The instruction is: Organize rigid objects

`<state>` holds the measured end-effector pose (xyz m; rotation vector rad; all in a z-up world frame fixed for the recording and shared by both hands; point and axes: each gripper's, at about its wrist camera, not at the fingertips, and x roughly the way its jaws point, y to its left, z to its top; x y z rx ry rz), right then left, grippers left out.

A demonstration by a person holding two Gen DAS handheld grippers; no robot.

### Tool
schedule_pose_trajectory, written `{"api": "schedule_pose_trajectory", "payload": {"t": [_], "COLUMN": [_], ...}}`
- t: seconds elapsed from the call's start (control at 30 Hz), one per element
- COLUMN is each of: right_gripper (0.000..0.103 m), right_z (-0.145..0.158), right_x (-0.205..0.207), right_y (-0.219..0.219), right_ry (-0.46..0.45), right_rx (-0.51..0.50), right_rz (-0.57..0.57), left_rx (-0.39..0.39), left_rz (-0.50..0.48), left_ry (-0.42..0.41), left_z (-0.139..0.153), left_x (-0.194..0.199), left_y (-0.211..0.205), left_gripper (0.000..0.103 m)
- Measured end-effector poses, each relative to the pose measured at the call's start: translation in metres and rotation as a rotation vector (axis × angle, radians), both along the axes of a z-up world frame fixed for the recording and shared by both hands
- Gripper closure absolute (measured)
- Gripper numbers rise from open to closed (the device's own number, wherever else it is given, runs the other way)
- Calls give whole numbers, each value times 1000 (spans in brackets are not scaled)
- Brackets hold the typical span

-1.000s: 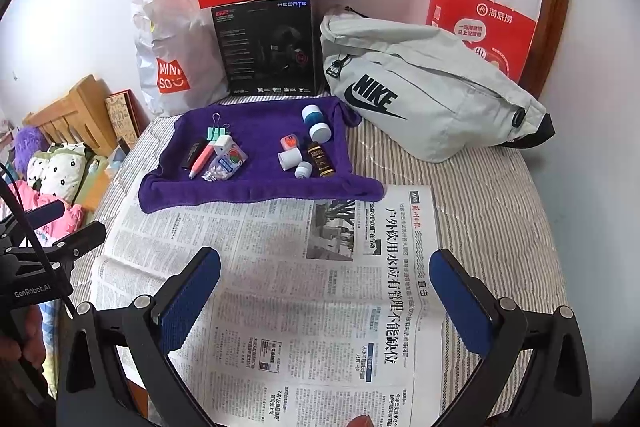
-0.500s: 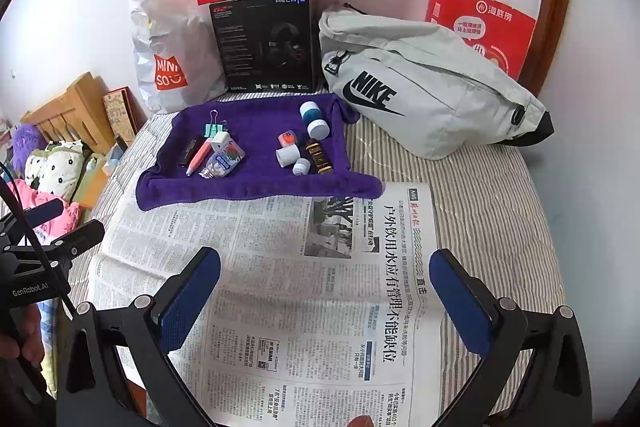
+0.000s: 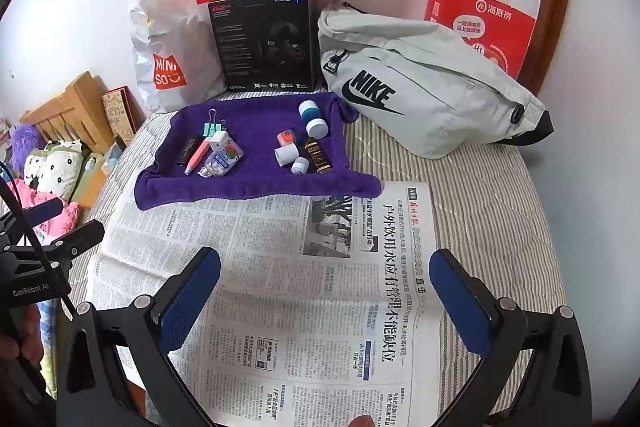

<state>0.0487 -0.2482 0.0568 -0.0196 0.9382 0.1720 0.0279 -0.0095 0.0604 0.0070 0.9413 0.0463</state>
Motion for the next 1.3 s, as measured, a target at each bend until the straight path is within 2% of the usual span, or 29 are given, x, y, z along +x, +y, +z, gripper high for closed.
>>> {"api": "schedule_pose_trajectory", "payload": {"t": [1.3], "right_gripper": [0], "right_z": [0], "right_x": [-2], "right_y": [-7], "right_ry": [0], "right_rx": [-8], "right_rz": [-8], "left_rx": [7], "left_rz": [-16], "left_ry": [-19], "left_z": [3], "left_x": [-2], "left_y": [0], "left_gripper": [1]}}
